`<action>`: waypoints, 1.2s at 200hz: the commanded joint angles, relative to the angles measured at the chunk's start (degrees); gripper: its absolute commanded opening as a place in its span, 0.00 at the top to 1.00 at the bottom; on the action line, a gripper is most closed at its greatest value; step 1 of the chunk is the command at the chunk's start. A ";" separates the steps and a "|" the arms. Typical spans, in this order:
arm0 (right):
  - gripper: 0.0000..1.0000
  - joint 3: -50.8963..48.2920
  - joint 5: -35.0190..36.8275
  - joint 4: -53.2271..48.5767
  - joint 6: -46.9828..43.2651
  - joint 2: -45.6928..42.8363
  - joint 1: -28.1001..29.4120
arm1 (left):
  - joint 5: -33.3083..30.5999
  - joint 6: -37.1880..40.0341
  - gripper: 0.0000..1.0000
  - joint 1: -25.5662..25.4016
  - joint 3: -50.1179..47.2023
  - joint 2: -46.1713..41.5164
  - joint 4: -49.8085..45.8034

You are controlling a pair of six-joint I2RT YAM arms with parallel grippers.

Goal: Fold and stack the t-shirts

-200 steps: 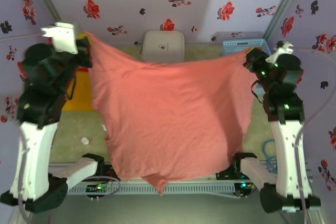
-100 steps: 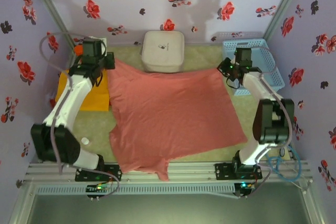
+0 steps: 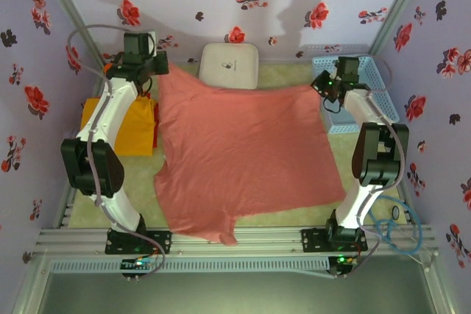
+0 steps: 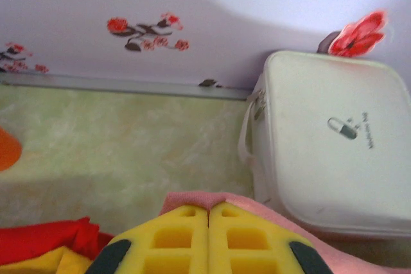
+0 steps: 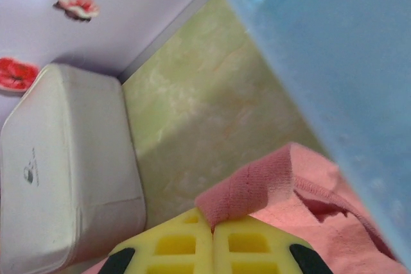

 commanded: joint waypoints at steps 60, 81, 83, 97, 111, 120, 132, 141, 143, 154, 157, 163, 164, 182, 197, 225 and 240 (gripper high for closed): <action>1.00 -1.25 -3.86 1.15 -0.86 -0.16 -0.29 | 1.48 -0.97 1.00 0.46 -2.78 -1.07 -1.83; 1.00 -1.37 -3.47 -0.98 -2.35 -0.51 0.36 | 1.23 -1.92 1.00 0.47 -6.83 -3.03 -1.84; 1.00 -1.42 -3.39 -1.12 -2.44 -0.59 0.39 | 1.23 -2.08 1.00 0.50 -7.06 -3.33 -1.84; 1.00 -2.26 -3.09 -2.33 -2.27 -1.03 0.43 | 1.17 -3.18 1.00 0.49 -9.64 -4.81 -2.09; 1.00 -2.72 -2.20 -4.93 -2.17 -1.27 0.35 | 1.11 -4.62 1.00 0.42 -11.65 -6.26 -3.10; 1.00 -2.83 -1.32 -6.83 -2.54 -1.39 0.35 | 1.05 -5.56 1.00 0.50 -12.28 -7.00 -4.61; 1.00 -3.47 -0.49 -8.93 -3.13 -1.77 0.26 | 1.00 -7.04 1.00 0.51 -12.86 -8.04 -6.93; 1.00 -4.23 0.14 -9.87 -3.47 -2.24 0.18 | 1.06 -8.17 1.00 0.52 -13.57 -8.88 -8.31; 1.00 -4.42 0.34 -10.00 -3.54 -2.34 0.19 | 1.06 -8.44 1.00 0.51 -13.73 -9.03 -8.58; 1.00 -5.81 0.79 -10.22 -3.78 -3.01 0.04 | 1.10 -10.21 1.00 0.54 -14.86 -10.29 -9.83; 1.00 -6.13 0.89 -10.30 -3.76 -3.15 0.00 | 1.13 -10.62 1.00 0.52 -15.22 -10.56 -10.11; 1.00 -6.69 1.03 -10.37 -3.73 -3.42 -0.17 | 1.16 -11.49 1.00 0.54 -15.92 -11.26 -10.57; 1.00 -6.79 1.00 -10.44 -3.73 -3.44 -0.18 | 1.20 -11.66 1.00 0.53 -16.05 -11.31 -10.64; 1.00 -8.31 1.06 -11.12 -3.66 -4.19 -0.49 | 1.34 -14.46 1.00 0.54 -18.13 -13.19 -12.97; 1.00 -9.41 0.97 -11.41 -3.82 -4.80 -0.53 | 2.68 -17.21 1.00 0.51 -20.43 -14.66 -14.19; 1.00 -9.91 1.75 -12.71 -4.44 -4.87 -0.79 | 5.44 -21.64 1.00 0.46 -26.58 -17.97 -13.90; 1.00 -9.85 2.47 -13.57 -4.61 -4.83 -1.05 | 5.91 -23.07 1.00 0.20 -29.04 -19.74 -13.88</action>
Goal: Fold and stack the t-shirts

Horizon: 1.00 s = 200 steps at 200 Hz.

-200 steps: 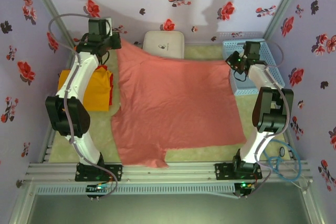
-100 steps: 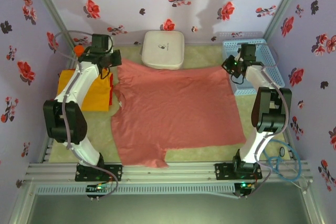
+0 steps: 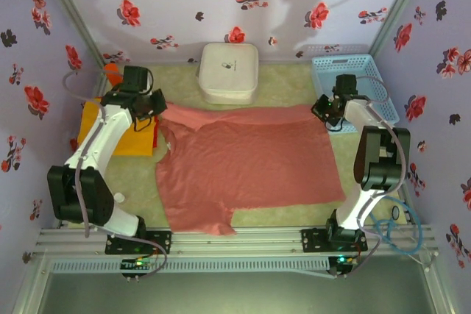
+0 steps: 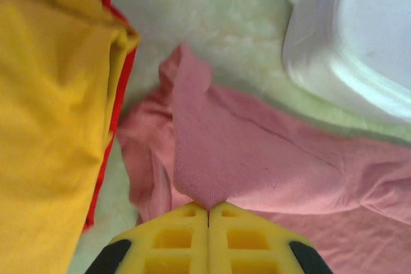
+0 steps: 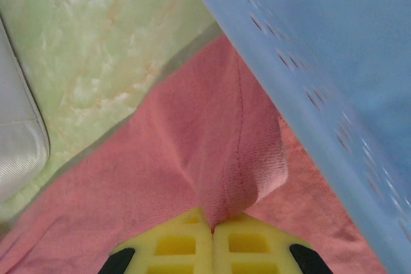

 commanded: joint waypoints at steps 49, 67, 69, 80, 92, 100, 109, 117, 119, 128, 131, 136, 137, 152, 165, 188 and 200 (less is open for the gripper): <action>1.00 -0.90 3.25 -2.88 -1.64 -2.24 -1.41 | 2.56 -8.84 1.00 -0.34 -8.79 -9.15 -2.73; 1.00 -1.23 3.45 -2.82 -1.90 -2.15 -1.50 | 2.54 -9.87 1.00 -0.52 -10.63 -11.29 -3.05; 1.00 -1.26 3.37 -2.73 -1.86 -2.17 -1.50 | 2.48 -9.95 1.00 -0.49 -10.82 -11.55 -3.05; 1.00 -1.51 2.97 -2.58 -1.69 -1.96 -1.50 | 2.47 -10.61 1.00 -0.49 -11.82 -12.36 -3.24; 1.00 -2.07 2.64 -2.45 -1.66 -1.83 -1.43 | 2.86 -11.26 1.00 -0.53 -12.64 -12.80 -3.74; 1.00 -2.55 2.79 -2.27 -1.65 -1.82 -1.47 | 3.15 -11.48 1.00 -0.60 -13.22 -13.16 -3.96; 1.00 -3.18 3.06 -1.90 -1.59 -1.82 -1.46 | 3.17 -11.83 1.00 -0.76 -13.99 -13.50 -4.08; 1.00 -3.46 3.17 -1.64 -1.68 -1.57 -1.44 | 3.24 -12.13 1.00 -0.78 -14.85 -13.86 -3.93; 1.00 -3.46 3.17 -1.62 -1.63 -1.48 -1.49 | 3.19 -12.25 1.00 -0.85 -15.04 -13.95 -3.92; 1.00 -3.61 3.08 -1.45 -1.63 -1.17 -1.49 | 3.17 -12.64 1.00 -0.90 -15.82 -14.37 -3.92; 1.00 -3.61 3.08 -1.48 -1.64 -0.98 -1.50 | 3.24 -12.76 1.00 -0.89 -16.10 -14.47 -3.90; 1.00 -3.50 2.99 -1.44 -1.63 -0.71 -1.46 | 3.27 -12.93 1.00 -0.95 -16.53 -14.72 -3.92; 1.00 -3.48 3.04 -1.48 -1.59 -0.65 -1.48 | 3.26 -12.95 1.00 -0.92 -16.58 -14.79 -3.92; 1.00 -3.24 2.91 -1.50 -1.40 -0.03 -1.47 | 3.18 -13.39 1.00 -0.98 -18.01 -15.42 -3.84; 1.00 -3.18 3.03 -1.57 -1.33 0.28 -1.50 | 3.18 -13.61 1.00 -0.93 -19.30 -15.85 -3.62; 1.00 -3.47 3.26 -1.30 -1.19 0.42 -1.44 | 3.19 -13.88 1.00 -0.97 -20.88 -16.19 -3.30; 1.00 -3.38 3.34 -1.59 -1.37 0.48 -1.43 | 3.17 -14.01 1.00 -0.98 -21.65 -16.18 -3.07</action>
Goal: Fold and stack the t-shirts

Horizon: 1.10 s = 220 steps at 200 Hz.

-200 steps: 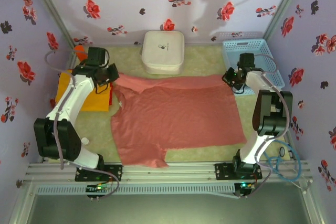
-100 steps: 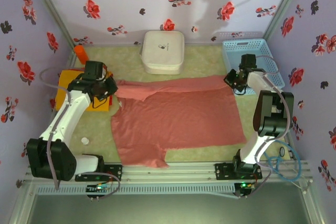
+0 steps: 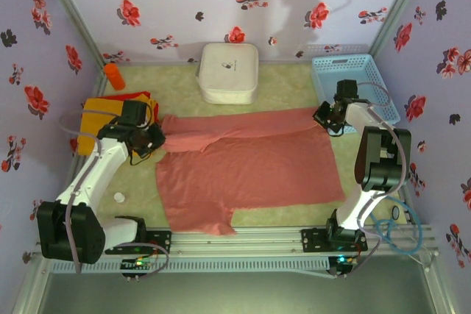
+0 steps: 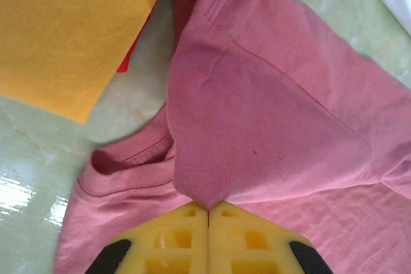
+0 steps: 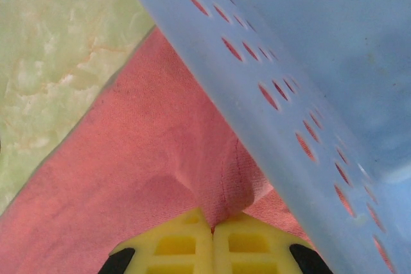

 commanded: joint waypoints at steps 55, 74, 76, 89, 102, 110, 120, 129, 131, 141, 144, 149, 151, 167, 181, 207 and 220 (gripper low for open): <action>0.94 -0.72 1.51 -0.55 -0.91 0.96 -0.36 | -1.34 0.10 0.96 -0.28 -4.70 -0.15 -1.36; 0.81 0.25 1.19 -2.58 -0.84 0.98 -0.32 | -2.75 2.29 0.74 -0.33 -4.52 1.26 -4.50; 0.80 0.35 1.10 -2.72 -0.86 0.97 -0.35 | -2.85 2.54 0.72 -0.31 -4.39 1.41 -4.80; 0.69 0.80 0.11 -3.10 -0.78 0.45 -0.36 | -4.20 3.99 0.62 -0.32 -3.53 2.04 -7.03; 0.61 1.40 -1.00 -3.34 -0.54 -0.33 -0.28 | -5.25 5.23 0.59 -0.16 -1.86 2.14 -8.24; 0.59 1.80 -0.89 -3.76 -0.55 -1.13 0.02 | -5.58 6.04 0.59 0.01 -0.30 2.22 -8.66; 0.55 2.07 -0.53 -3.82 -0.42 -2.39 0.41 | -5.70 7.00 0.58 0.25 1.94 2.73 -8.69; 0.54 2.25 -0.53 -3.37 -0.23 -3.27 0.84 | -5.77 7.86 0.58 0.41 4.16 3.63 -8.43; 0.53 2.26 -0.58 -3.26 -0.15 -3.43 0.92 | -5.76 8.07 0.58 0.45 4.66 3.94 -8.36; 0.51 2.80 -0.86 -2.81 -0.13 -3.60 1.44 | -5.55 9.34 0.59 0.53 7.19 5.63 -7.63; 0.50 2.97 -0.98 -2.65 -0.13 -3.42 1.62 | -5.40 9.76 0.60 0.46 7.92 6.24 -7.47; 0.49 3.34 -1.22 -2.50 -0.22 -3.19 1.89 | -5.39 10.40 0.62 0.46 9.21 7.36 -7.09; 0.48 3.50 -1.30 -2.54 -0.22 -3.02 2.02 | -5.38 10.66 0.62 0.48 9.67 7.90 -6.99; 0.44 5.07 -1.44 -2.31 -0.50 -1.42 3.11 | -5.43 13.28 0.65 0.39 13.30 11.88 -5.99; 0.42 6.54 -1.50 -2.07 -0.59 0.46 4.19 | -5.52 14.91 0.66 0.48 16.44 15.33 -5.97; 0.41 9.70 -0.44 -1.65 -0.55 4.69 6.33 | -5.50 16.16 0.68 0.38 20.05 19.01 -5.38; 0.41 11.22 -0.55 -1.24 -0.02 7.22 6.98 | -5.71 16.66 0.68 0.53 20.73 20.03 -4.39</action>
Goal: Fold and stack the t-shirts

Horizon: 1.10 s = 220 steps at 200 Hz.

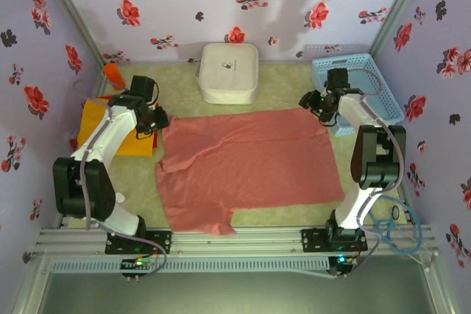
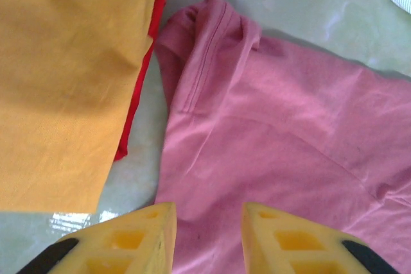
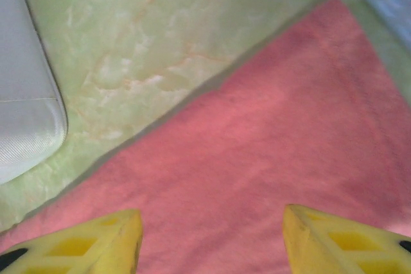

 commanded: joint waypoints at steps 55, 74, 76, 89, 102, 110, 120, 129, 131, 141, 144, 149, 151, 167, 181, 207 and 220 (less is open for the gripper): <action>0.46 6.15 6.42 -2.22 0.09 11.84 1.19 | -2.03 4.50 0.62 2.21 7.87 6.57 -0.16; 0.50 5.66 7.91 -2.66 0.24 12.95 0.57 | -1.95 5.47 0.65 2.81 10.76 9.73 -0.89; 0.51 5.68 8.23 -2.86 0.30 13.09 0.47 | -2.01 5.65 0.65 2.87 11.11 10.01 -1.00; 0.53 5.46 9.39 -3.87 0.81 13.56 -0.15 | -1.81 5.77 0.67 2.88 13.15 12.47 -1.16; 0.54 4.44 10.33 -3.34 1.46 13.39 -0.73 | -1.68 5.76 0.68 2.85 14.90 14.68 -0.80; 0.54 3.80 10.72 -2.87 1.88 13.11 -1.01 | -1.46 5.81 0.68 2.77 16.13 16.15 -0.78; 0.54 3.35 10.36 -2.41 2.11 12.87 -1.23 | -1.22 5.61 0.69 2.84 17.67 18.11 -0.96; 0.54 3.38 9.85 -2.31 1.94 12.88 -1.32 | -1.20 5.62 0.70 2.78 19.13 19.92 -1.46; 0.54 3.34 9.79 -2.31 1.89 12.90 -1.32 | -1.21 5.60 0.70 2.79 19.47 20.33 -1.65; 0.54 3.51 9.30 -2.35 1.80 12.90 -1.28 | -1.24 5.58 0.71 2.80 21.15 22.36 -2.52; 0.54 3.58 9.17 -2.31 1.84 12.85 -1.24 | -1.23 5.65 0.71 2.81 21.70 22.98 -2.86; 0.54 3.53 8.99 -2.31 1.74 13.01 -1.25 | -1.23 5.76 0.71 2.77 22.69 24.08 -3.45; 0.54 3.54 8.96 -2.35 1.69 12.97 -1.24 | -1.24 5.85 0.72 2.73 22.99 24.49 -3.60; 0.54 3.57 8.97 -2.40 1.67 12.88 -1.32 | -1.30 6.05 0.72 2.60 24.99 27.48 -4.57; 0.54 3.50 8.76 -2.40 1.61 12.89 -1.32 | -1.39 5.95 0.73 2.66 25.88 29.37 -5.08; 0.55 3.07 8.56 -2.13 1.73 12.77 -1.32 | -2.11 5.12 0.73 2.61 25.80 31.48 -4.43; 0.55 2.98 8.32 -1.98 1.92 12.76 -1.32 | -2.34 4.65 0.73 2.65 25.71 32.28 -4.00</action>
